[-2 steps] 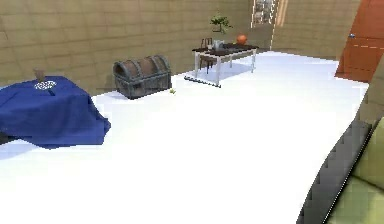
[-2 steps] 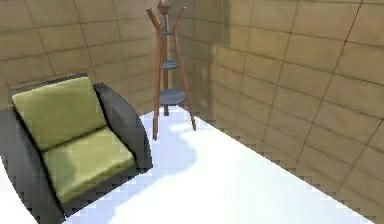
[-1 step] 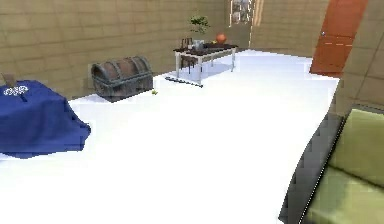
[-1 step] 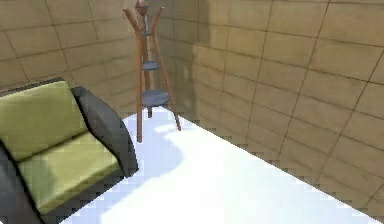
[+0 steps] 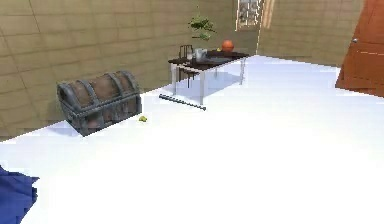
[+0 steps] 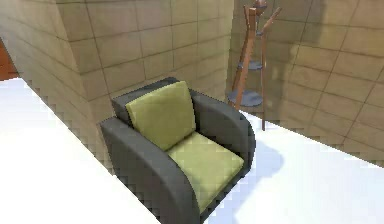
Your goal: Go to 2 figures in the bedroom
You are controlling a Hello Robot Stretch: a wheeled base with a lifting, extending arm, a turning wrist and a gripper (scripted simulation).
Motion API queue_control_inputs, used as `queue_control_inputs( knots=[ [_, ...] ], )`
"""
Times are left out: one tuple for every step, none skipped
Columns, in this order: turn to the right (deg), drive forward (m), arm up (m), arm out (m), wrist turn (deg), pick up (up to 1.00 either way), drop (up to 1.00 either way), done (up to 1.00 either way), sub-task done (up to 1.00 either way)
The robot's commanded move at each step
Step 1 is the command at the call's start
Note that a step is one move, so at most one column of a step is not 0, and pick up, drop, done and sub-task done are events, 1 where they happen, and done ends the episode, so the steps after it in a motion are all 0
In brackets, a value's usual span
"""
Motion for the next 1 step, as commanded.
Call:
queue_control_inputs(
  knots=[
    [24.0, 0.00, 0.00, 0.00, 0.0, 0.00, 0.00, 0.00, 0.00]
  ],
)
